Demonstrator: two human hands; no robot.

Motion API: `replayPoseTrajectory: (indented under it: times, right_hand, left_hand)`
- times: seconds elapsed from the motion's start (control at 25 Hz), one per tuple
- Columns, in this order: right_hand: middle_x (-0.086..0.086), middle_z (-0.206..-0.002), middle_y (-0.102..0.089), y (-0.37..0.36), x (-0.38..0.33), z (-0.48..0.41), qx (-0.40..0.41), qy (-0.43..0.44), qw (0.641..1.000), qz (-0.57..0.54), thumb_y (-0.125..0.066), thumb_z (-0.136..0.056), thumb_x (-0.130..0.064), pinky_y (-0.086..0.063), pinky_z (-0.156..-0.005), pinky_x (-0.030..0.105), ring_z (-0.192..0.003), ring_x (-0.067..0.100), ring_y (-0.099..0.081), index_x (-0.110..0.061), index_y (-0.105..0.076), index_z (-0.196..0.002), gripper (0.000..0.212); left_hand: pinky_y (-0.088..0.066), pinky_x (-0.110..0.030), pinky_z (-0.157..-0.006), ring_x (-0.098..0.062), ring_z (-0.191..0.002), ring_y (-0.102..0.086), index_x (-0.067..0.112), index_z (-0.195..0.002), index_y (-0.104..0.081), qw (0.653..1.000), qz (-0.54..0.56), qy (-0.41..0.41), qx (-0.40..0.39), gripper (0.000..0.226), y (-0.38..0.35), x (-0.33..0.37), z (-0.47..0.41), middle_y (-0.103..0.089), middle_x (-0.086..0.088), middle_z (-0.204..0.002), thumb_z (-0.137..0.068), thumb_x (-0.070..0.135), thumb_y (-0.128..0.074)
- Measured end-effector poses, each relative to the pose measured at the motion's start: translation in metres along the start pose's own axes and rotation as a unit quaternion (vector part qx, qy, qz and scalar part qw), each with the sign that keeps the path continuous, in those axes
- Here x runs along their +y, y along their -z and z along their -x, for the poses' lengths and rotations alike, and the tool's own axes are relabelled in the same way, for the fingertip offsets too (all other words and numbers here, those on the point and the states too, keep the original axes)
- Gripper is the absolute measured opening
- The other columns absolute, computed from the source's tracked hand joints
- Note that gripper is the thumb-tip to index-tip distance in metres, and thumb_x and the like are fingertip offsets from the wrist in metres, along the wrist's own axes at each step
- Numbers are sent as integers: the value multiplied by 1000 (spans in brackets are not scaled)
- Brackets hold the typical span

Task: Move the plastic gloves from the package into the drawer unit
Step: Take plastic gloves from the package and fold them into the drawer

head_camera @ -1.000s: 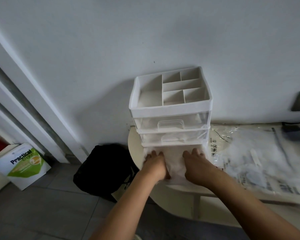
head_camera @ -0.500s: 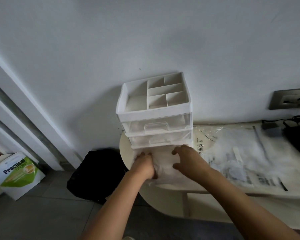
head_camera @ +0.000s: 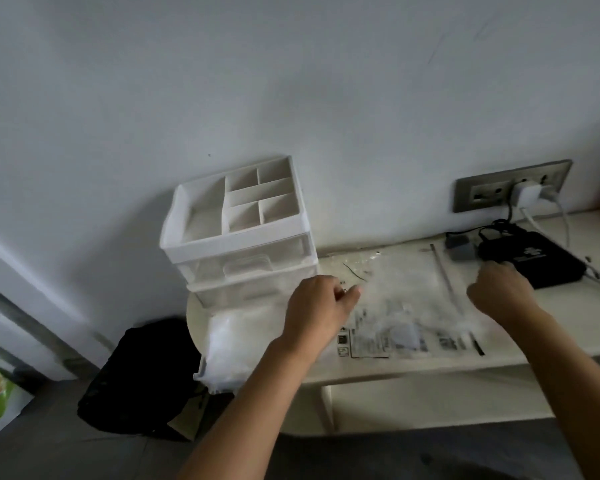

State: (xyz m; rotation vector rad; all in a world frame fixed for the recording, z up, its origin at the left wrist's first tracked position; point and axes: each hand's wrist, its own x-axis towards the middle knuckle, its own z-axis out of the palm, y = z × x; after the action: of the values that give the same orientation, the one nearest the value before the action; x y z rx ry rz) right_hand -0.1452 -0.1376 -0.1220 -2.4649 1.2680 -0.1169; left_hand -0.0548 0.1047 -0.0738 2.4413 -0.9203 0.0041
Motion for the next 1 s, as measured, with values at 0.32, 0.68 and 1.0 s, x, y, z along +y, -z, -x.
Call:
replayPoseTrajectory:
  times: [0.32, 0.68, 1.0]
  right_hand:
    - [-6, -88, -65, -2, 31, 5, -148, 93, 955, -239, -46, -86, 9, -45, -63, 15, -75, 9, -59, -15, -71, -84, 36]
    - [0, -76, -71, -9, 44, 4, 24, 29, 934, -356, -74, -79, -11, -49, -69, 21, -70, 9, -64, -11, -76, -91, 12]
    - [-5, -90, -72, 54, 38, 14, 81, 155, 891, -420, -53, -94, -6, -53, -62, 34, -75, 18, -66, -21, -53, -112, 24]
  left_hand:
    - [-6, -51, -118, -24, -147, -11, 20, -148, -26, 978, -51, 18, -201, 75, -103, 21, -22, -16, -6, -159, -89, 60, -47]
    - [10, -54, -114, -26, -147, 9, 23, -153, -6, 984, -90, -4, -151, 137, -135, 13, -12, 5, -5, -161, -40, 92, 24]
    - [7, -54, -115, -25, -148, 7, 23, -153, -8, 978, -63, 36, -196, 130, -123, 24, -16, 2, -3, -161, -46, 97, -5]
